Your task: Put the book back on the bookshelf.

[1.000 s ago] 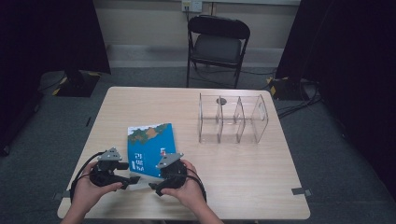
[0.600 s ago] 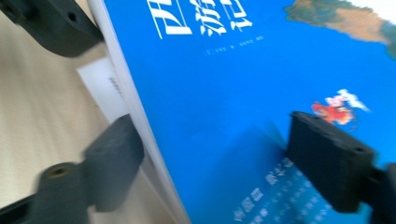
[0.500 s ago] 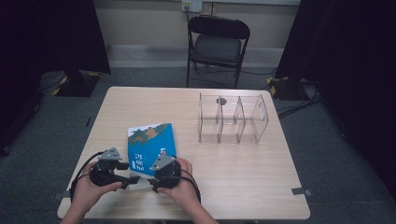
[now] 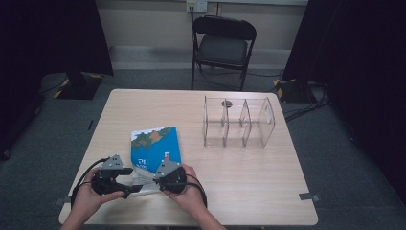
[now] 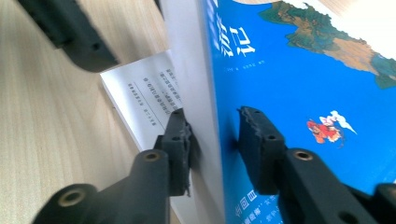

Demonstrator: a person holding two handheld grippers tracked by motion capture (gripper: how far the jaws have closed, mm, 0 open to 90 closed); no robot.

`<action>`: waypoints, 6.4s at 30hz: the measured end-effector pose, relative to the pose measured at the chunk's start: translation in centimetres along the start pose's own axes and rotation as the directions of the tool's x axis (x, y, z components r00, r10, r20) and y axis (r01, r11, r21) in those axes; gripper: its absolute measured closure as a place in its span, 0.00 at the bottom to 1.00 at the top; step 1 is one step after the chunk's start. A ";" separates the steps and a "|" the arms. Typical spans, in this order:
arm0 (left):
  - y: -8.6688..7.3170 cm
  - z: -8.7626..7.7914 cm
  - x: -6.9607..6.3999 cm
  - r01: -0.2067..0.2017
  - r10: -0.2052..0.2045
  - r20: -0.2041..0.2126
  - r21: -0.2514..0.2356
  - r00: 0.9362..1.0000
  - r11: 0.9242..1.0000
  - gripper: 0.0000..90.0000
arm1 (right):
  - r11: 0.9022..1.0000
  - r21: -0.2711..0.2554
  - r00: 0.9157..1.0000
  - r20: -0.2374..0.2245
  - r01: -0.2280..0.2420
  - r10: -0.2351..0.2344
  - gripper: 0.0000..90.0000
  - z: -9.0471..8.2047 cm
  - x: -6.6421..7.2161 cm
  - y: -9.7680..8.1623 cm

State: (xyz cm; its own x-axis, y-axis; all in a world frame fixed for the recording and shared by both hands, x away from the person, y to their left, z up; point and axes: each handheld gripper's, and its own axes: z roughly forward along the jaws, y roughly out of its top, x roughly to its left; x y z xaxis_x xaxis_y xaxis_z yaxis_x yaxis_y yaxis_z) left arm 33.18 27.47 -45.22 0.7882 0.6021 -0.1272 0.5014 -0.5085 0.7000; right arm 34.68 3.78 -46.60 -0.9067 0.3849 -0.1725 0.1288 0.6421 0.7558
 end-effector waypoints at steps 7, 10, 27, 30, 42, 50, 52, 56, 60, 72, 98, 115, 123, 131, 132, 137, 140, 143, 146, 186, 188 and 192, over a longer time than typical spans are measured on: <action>-0.5 0.0 0.0 -0.041 0.040 0.019 0.021 0.999 0.999 0.21 | 0.999 0.023 1.000 0.002 0.022 -0.022 0.79 -0.3 -0.1 0.5; -0.7 0.1 0.1 -0.052 0.051 0.024 0.032 0.998 0.998 0.21 | 1.000 0.027 1.000 -0.007 0.012 -0.012 0.79 -0.4 -0.2 0.6; -0.9 0.3 0.2 -0.073 0.070 0.044 0.064 0.997 0.995 0.21 | 0.999 0.034 0.999 -0.034 -0.021 0.022 0.80 -0.7 -0.8 0.9; -1.0 0.3 0.2 -0.072 0.069 0.042 0.074 0.997 0.995 0.21 | 0.999 0.035 0.999 -0.037 -0.026 0.027 0.80 -0.8 -0.9 1.0; -1.1 0.3 0.4 -0.073 0.070 0.041 0.078 0.997 0.994 0.21 | 0.998 0.052 0.998 -0.039 -0.043 0.045 0.81 -1.1 -1.2 1.7; -1.2 0.3 0.5 -0.073 0.069 0.041 0.085 0.997 0.994 0.21 | 0.997 0.063 0.997 -0.064 -0.048 0.052 0.81 -1.0 -1.5 1.8; -1.3 0.3 0.6 -0.073 0.070 0.040 0.093 0.997 0.993 0.20 | 0.997 0.064 0.996 -0.070 -0.050 0.055 0.81 -1.0 -1.6 1.9; -1.4 0.2 0.6 -0.077 0.073 0.040 0.098 0.997 0.992 0.20 | 0.996 0.063 0.995 -0.067 -0.064 0.068 0.81 -1.2 -1.7 2.1; -1.3 0.1 0.5 -0.075 0.071 0.052 0.094 0.996 0.993 0.20 | 0.996 0.061 0.995 -0.069 -0.070 0.074 0.82 -1.5 -2.1 2.6; -1.9 0.5 0.6 -0.099 0.090 0.079 0.130 0.993 0.987 0.20 | 0.991 0.099 0.993 -0.060 -0.095 0.101 0.84 -2.7 -3.2 4.2; -3.1 1.8 1.0 -0.146 0.148 -0.003 0.144 0.989 0.979 0.13 | 0.980 0.127 0.984 -0.070 -0.153 0.163 0.84 -3.6 -4.8 6.7; -2.3 2.4 0.2 -0.109 0.115 -0.057 0.101 0.992 0.989 0.29 | 0.978 0.134 0.983 -0.067 -0.161 0.171 0.83 -3.6 -4.3 6.4; -1.6 0.7 0.3 -0.091 0.089 -0.100 -0.017 0.991 0.996 0.33 | 0.981 0.143 0.985 -0.085 -0.134 0.147 0.83 -3.2 -3.8 5.4; -0.8 0.5 0.3 -0.118 0.111 -0.139 -0.040 0.984 0.992 0.34 | 0.980 0.164 0.988 -0.094 -0.109 0.125 0.82 -2.2 -2.7 4.4; -0.8 0.7 0.4 -0.095 0.089 -0.123 -0.038 0.988 0.995 0.33 | 0.980 0.164 0.987 -0.097 -0.109 0.126 0.82 -2.2 -2.7 4.3; -0.4 0.8 0.8 -0.100 0.092 -0.141 -0.051 0.986 0.994 0.30 | 0.980 0.164 0.986 -0.107 -0.110 0.128 0.82 -2.3 -2.8 4.5; 0.0 0.7 0.8 -0.082 0.068 -0.155 -0.087 0.985 0.993 0.28 | 0.980 0.165 0.985 -0.114 -0.112 0.131 0.82 -2.5 -2.9 4.6; 0.4 0.6 1.0 -0.087 0.071 -0.146 -0.102 0.987 0.991 0.27 | 0.980 0.159 0.984 -0.117 -0.116 0.135 0.82 -2.9 -3.1 4.8; 0.6 0.5 1.1 -0.080 0.066 -0.133 -0.106 0.989 0.991 0.25 | 0.980 0.158 0.983 -0.124 -0.117 0.138 0.83 -3.4 -3.4 4.9; 2.4 -0.5 1.0 -0.159 0.137 -0.155 -0.145 0.978 0.977 0.13 | 0.979 0.175 0.973 -0.183 -0.107 0.139 0.83 -5.4 -4.2 5.9; 2.8 -0.7 0.9 -0.173 0.150 -0.162 -0.135 0.975 0.976 0.12 | 0.979 0.177 0.974 -0.181 -0.102 0.135 0.83 -5.5 -4.2 6.1; 3.4 -1.0 0.5 -0.199 0.176 -0.168 -0.127 0.970 0.972 0.12 | 0.979 0.177 0.972 -0.192 -0.104 0.138 0.83 -5.9 -4.4 6.4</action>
State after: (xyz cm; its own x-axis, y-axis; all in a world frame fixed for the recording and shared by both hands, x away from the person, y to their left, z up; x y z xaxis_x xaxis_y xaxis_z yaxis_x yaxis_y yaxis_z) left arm 34.91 26.72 -42.21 0.7929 0.5978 0.1181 0.2852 -0.5354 0.7950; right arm 37.11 2.28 -37.33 -0.9404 0.3350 0.0582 0.2913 0.7055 0.6460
